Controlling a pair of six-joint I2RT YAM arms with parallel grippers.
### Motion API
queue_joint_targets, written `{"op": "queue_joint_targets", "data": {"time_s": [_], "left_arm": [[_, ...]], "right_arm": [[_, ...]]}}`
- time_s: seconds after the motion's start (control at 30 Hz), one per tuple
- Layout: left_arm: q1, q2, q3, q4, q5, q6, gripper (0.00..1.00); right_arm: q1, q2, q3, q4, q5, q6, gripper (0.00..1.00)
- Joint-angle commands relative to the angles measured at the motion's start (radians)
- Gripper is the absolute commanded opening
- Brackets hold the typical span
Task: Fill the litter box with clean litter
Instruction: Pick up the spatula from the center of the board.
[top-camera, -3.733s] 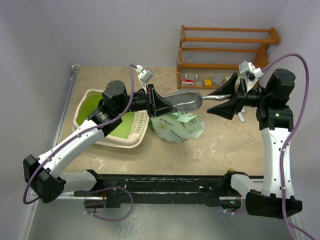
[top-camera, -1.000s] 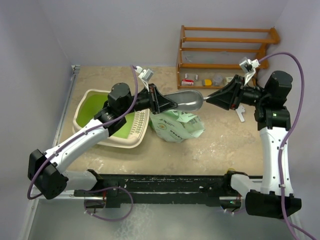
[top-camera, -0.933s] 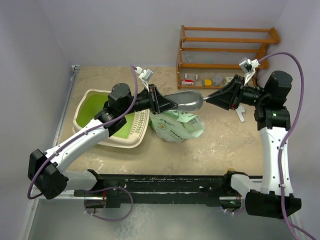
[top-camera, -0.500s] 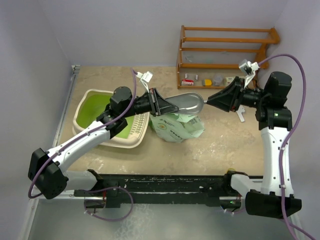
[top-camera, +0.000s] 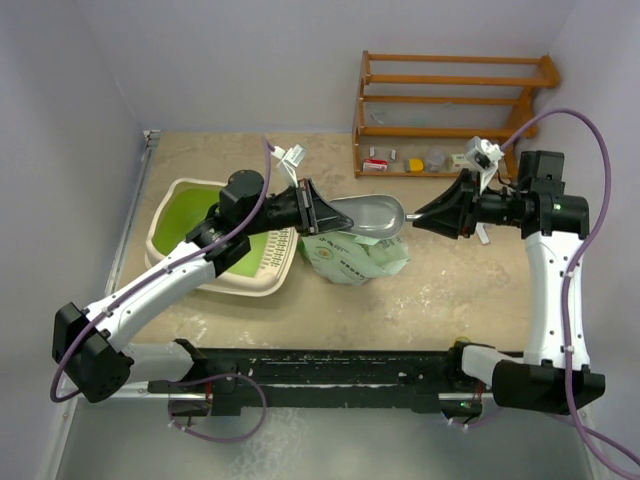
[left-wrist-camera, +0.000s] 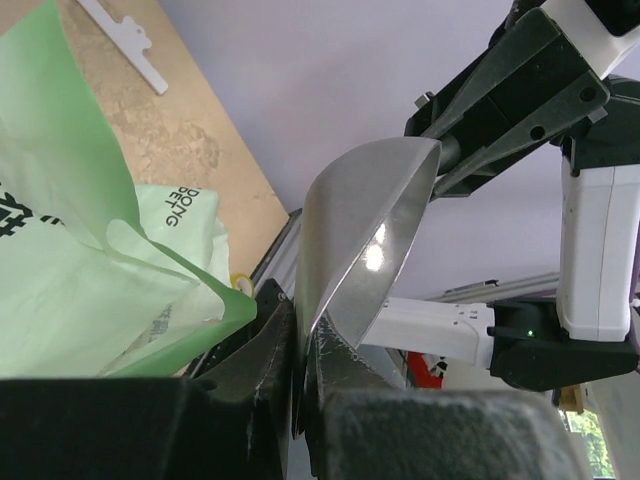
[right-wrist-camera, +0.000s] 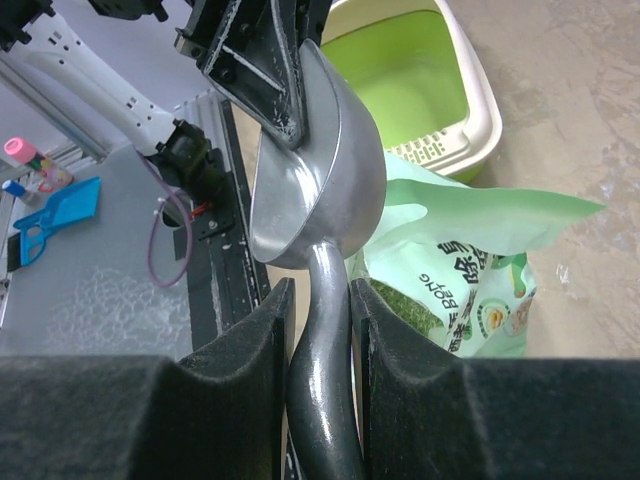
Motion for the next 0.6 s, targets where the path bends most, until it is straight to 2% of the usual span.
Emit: {"op": "queue_joint_targets", "data": {"time_s": [0.0, 0.03, 0.13, 0.17, 0.23, 0.37, 0.43, 0.57], "left_arm": [[0.004, -0.039, 0.09, 0.181, -0.034, -0.023, 0.03], [0.004, -0.036, 0.091, 0.184, -0.032, -0.023, 0.03], [0.005, -0.027, 0.098, 0.187, -0.024, -0.006, 0.03], [0.005, -0.026, 0.103, 0.18, -0.021, 0.008, 0.08], [0.005, -0.027, 0.121, 0.141, -0.027, 0.057, 0.31], [0.005, -0.04, 0.143, 0.067, -0.05, 0.15, 0.57], [0.005, -0.05, 0.144, 0.045, -0.073, 0.189, 0.63], [0.005, -0.082, 0.175, -0.058, -0.131, 0.335, 0.65]], "right_arm": [[0.01, 0.0, 0.016, -0.173, 0.006, -0.118, 0.03], [0.01, -0.002, 0.017, -0.17, 0.004, -0.113, 0.0], [0.01, -0.008, 0.014, -0.163, -0.011, -0.102, 0.0], [0.01, -0.011, 0.012, -0.155, -0.016, -0.091, 0.0], [0.01, -0.016, 0.01, -0.136, -0.022, -0.066, 0.0], [0.01, -0.031, -0.002, -0.073, -0.028, 0.011, 0.0], [0.009, -0.04, -0.013, -0.014, -0.032, 0.071, 0.0], [0.009, -0.07, -0.05, 0.149, -0.001, 0.263, 0.0]]}}
